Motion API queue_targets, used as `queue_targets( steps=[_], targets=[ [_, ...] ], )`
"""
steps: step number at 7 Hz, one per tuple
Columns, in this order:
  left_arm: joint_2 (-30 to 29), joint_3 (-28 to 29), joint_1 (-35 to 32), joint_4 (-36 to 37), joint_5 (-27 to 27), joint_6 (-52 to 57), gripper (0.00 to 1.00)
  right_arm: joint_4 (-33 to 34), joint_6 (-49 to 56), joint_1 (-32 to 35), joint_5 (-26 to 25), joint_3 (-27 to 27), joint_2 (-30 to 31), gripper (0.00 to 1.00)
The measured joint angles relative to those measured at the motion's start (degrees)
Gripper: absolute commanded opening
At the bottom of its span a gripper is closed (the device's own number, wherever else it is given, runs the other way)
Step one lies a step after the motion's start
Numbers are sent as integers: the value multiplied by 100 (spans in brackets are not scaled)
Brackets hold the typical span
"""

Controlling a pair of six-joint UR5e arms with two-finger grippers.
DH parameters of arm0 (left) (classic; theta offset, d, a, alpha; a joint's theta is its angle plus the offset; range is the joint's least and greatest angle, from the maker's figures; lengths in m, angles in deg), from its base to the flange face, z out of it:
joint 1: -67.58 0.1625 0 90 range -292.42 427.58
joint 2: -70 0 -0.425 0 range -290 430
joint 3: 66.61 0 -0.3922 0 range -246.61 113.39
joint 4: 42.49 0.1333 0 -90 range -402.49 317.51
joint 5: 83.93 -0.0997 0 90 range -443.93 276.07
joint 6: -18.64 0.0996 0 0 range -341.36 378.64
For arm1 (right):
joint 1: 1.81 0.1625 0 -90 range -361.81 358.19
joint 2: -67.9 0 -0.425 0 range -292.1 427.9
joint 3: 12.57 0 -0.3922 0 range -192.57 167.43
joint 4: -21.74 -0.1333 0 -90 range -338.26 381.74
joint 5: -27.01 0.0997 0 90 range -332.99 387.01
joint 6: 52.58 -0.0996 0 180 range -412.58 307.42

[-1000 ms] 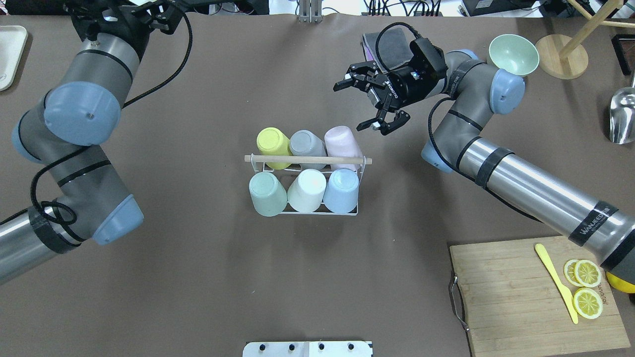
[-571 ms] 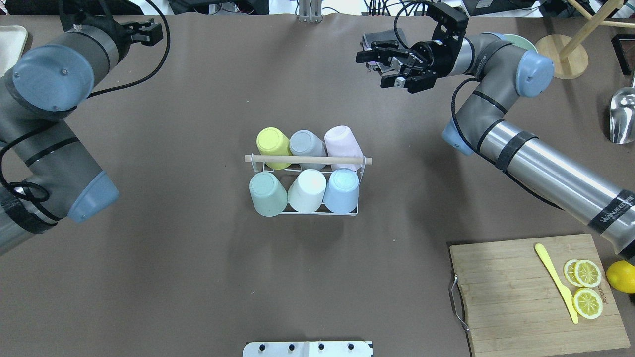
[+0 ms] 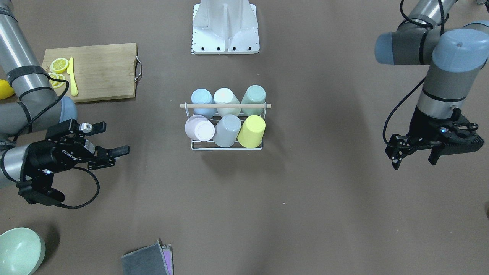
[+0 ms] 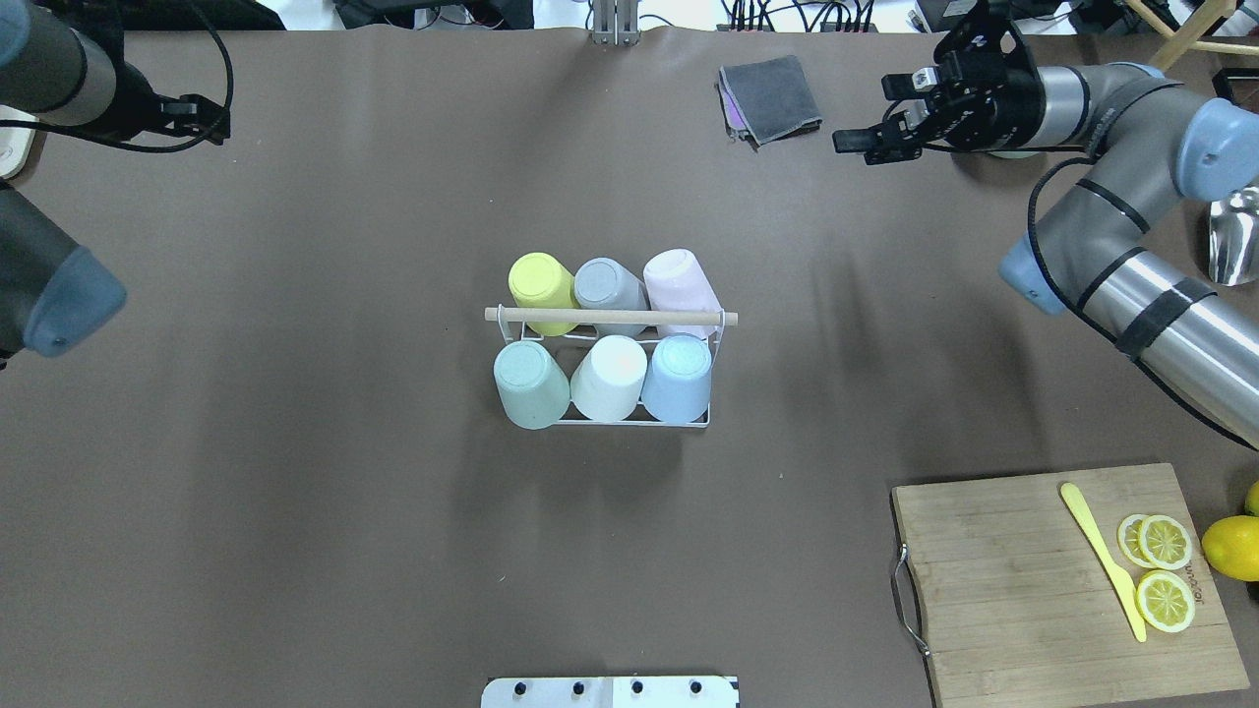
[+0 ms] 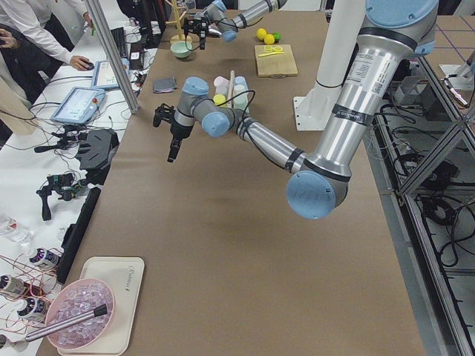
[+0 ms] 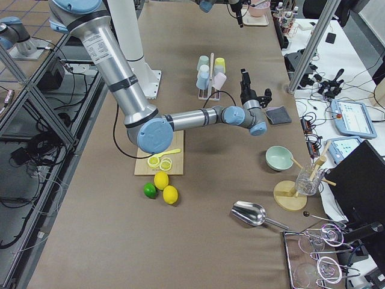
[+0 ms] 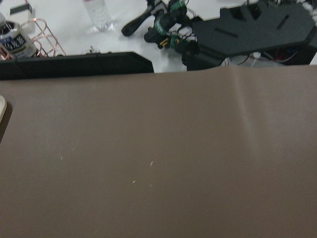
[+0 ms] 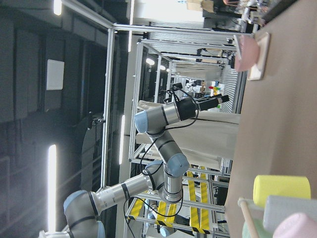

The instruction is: Place cup on cup holder

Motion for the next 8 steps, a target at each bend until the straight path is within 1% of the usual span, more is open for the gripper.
queue_targets(
  steps=[1, 2, 3, 5, 6, 7, 8],
  targets=[
    [234, 0, -335, 139, 672, 556, 97, 166, -881, 60, -222, -389, 378, 99],
    [510, 1, -674, 311, 1150, 1234, 97, 404, -1562, 74, -623, -768, 704, 99],
    [817, 14, -980, 485, 1417, 1948, 97, 789, -2001, 68, -1274, -1139, 941, 99],
    [1519, 173, -1569, 629, 1809, 3225, 97, 1689, -2305, 9, -2811, -1834, 1265, 98],
    [1857, 401, -1863, 643, 1979, 3792, 97, 1866, -2345, 29, -3622, -2258, 1559, 95],
    [2081, 709, -2113, 647, 2062, 4255, 97, 1906, -2362, 157, -4354, -2676, 1895, 93],
    [2176, 960, -2283, 708, 2095, 4545, 97, 1793, -2368, 400, -4962, -2932, 2152, 98]
  ],
)
